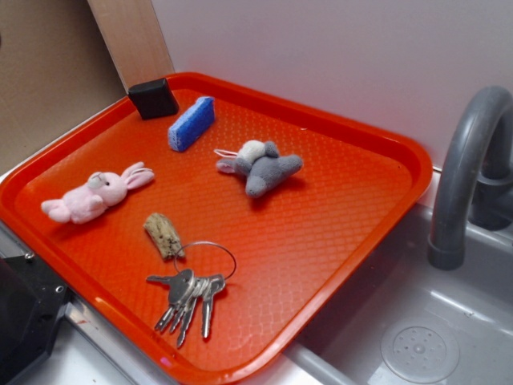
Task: Grab the gray animal.
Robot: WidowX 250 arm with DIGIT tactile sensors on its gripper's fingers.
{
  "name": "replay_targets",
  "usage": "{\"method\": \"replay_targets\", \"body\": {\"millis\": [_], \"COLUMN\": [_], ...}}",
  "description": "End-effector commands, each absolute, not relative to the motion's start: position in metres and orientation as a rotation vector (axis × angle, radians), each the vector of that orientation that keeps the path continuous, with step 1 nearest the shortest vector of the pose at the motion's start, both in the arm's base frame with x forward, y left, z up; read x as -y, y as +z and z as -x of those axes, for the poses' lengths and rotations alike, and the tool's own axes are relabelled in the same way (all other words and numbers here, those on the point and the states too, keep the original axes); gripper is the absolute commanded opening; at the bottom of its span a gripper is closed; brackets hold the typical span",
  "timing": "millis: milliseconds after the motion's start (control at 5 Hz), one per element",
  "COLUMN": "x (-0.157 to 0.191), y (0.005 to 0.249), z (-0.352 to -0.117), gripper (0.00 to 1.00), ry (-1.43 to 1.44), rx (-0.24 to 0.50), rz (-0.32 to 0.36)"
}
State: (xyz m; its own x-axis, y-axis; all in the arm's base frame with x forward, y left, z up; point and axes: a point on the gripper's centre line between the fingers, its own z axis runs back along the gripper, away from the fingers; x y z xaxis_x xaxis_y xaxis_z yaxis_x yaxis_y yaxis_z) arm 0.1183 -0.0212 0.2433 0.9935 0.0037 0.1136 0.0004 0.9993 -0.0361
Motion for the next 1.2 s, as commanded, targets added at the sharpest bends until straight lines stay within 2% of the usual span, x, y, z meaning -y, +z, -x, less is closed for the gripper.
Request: {"method": "replay_targets", "body": {"millis": [0,200,400,600,800,1000], "x": [0.021,0.051,0.069,0.083,0.084,0.075], "y": [0.243,0.248,0.240,0.230,0.204,0.167], "z": [-0.118,-0.155,-0.196,-0.224,-0.253,-0.272], "gripper": [1.00,1.00,1.00,1.00,1.00,1.00], "ry": [0.002,0.127,0.142,0.278,0.509,0.751], "rx": [0.114,0.169,0.187,0.254,0.347,0.343], "rz": [0.036,0.170,0.282,0.258,0.139,0.075]}}
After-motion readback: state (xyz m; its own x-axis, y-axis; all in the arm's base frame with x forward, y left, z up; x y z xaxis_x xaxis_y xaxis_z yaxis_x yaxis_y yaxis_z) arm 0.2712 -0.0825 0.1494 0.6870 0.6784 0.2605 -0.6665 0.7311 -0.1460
